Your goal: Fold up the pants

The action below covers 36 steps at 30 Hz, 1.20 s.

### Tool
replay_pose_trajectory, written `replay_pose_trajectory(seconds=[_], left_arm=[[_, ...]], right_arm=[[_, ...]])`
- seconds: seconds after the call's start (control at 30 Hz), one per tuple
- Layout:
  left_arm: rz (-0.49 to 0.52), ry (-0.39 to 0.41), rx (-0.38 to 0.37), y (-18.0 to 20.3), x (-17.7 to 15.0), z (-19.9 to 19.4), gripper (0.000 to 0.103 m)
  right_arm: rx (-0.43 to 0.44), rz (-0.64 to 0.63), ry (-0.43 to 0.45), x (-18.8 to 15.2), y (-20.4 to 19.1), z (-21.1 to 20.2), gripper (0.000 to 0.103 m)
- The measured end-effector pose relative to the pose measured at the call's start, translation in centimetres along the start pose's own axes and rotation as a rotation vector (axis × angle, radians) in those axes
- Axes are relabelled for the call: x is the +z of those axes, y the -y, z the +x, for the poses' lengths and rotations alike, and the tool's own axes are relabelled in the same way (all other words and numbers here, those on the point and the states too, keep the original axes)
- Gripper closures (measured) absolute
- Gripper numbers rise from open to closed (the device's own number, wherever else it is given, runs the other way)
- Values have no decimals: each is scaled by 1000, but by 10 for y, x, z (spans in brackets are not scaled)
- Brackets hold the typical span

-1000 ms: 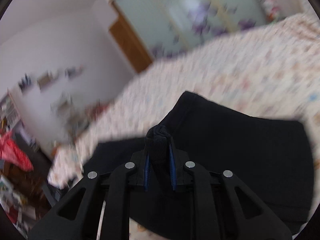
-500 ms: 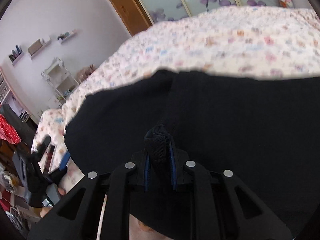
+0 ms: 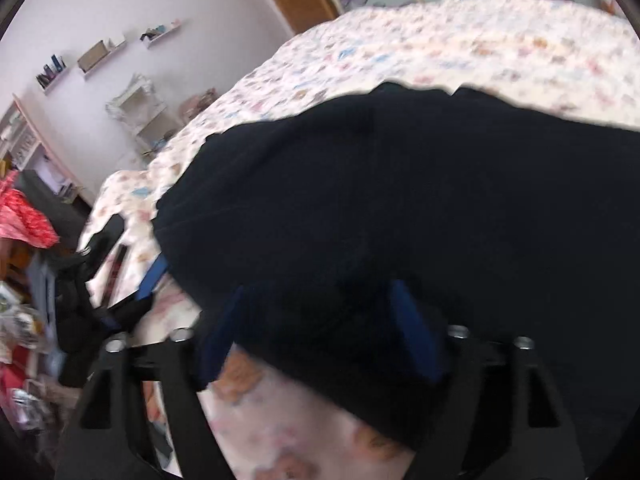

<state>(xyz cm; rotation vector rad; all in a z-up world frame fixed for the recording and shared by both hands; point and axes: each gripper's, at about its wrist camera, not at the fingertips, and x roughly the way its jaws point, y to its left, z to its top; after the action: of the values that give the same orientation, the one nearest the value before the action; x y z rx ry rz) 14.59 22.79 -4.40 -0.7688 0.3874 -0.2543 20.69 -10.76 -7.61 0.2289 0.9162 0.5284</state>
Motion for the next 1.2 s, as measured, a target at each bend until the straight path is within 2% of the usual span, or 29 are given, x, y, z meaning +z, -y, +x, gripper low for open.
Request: replay_pose_trajectory(seconds=[0.1,0.2,0.3,0.37,0.47,0.53,0.63,0.73,0.8,0.9,0.93,0.97,1.0,1.03,1.07,1.2], left_arm=[[-28,-86,31,4,11,4,2],[-114,-152,28,1,21,-3,2],[-208,-221,15,-7,25,-5,2],[-271,-266,23,-11,27,-3,2],[-361,-289,31,-18,30,-2,2],[-429,-287,25,-24,35,-2,2],[-447,-262,13,-26,46,0,2],[-429,-271,88,-30,55,11,2],[-503,-287,110,-43,54,22,2],[-530,-259,123,-47,64,31,5],[-535,-248,130,-46,67,32,13],[-538,-239,133,-46,69,34,38],[-542,-240,150,-47,69,35,51],[-543,-241,178,-48,69,34,81],[-537,-238,194,-48,68,33,95],[-446,-213,204,-39,62,13,96]], right_arm=[[47,27,14,-9,5,-19,25],[147,150,119,-26,24,-57,24],[219,218,271,-56,42,-97,20],[250,256,308,-69,50,-106,20],[295,297,358,-84,58,-112,20],[295,293,365,-84,58,-110,19],[271,258,338,-84,54,-106,19],[257,226,325,-87,50,-104,19],[256,219,325,-86,49,-103,18],[246,214,321,-90,52,-105,18],[237,208,316,-91,51,-104,18],[231,202,311,-91,50,-103,18],[222,191,303,-91,48,-101,18],[216,184,298,-92,48,-100,18],[211,178,294,-92,47,-99,18],[210,175,292,-93,48,-99,18]])
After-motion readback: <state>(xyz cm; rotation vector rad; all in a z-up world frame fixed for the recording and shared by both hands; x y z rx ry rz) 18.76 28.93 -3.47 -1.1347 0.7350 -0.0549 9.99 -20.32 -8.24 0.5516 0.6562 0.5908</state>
